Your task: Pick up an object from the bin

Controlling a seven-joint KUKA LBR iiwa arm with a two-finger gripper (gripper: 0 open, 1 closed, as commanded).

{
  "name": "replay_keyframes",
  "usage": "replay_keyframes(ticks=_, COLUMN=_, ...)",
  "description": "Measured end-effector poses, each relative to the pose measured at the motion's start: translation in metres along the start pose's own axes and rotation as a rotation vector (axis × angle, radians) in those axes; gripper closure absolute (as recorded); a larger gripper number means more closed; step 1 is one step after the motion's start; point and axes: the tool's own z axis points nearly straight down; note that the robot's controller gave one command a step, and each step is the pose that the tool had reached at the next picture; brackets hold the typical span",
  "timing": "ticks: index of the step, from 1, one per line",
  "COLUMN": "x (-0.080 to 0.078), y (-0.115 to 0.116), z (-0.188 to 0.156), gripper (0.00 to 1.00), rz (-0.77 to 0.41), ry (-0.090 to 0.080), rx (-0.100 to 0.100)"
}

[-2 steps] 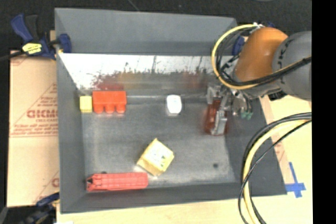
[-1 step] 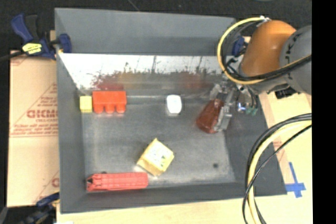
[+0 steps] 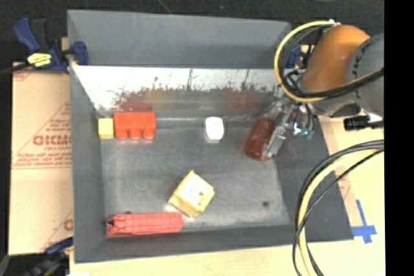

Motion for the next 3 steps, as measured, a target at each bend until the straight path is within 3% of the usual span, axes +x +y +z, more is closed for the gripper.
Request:
replay_keyframes(ticks=1, x=-0.005, y=0.010, z=0.026, gripper=0.00, rz=-0.539, ry=-0.004, rx=0.003)
replay_keyframes(ticks=2, x=-0.009, y=-0.004, z=0.026, gripper=1.00, rz=-0.316, ry=-0.013, rx=-0.001)
replay_keyframes(ticks=3, x=-0.009, y=-0.004, z=0.026, gripper=1.00, rz=-0.317, ry=-0.013, rx=-0.001)
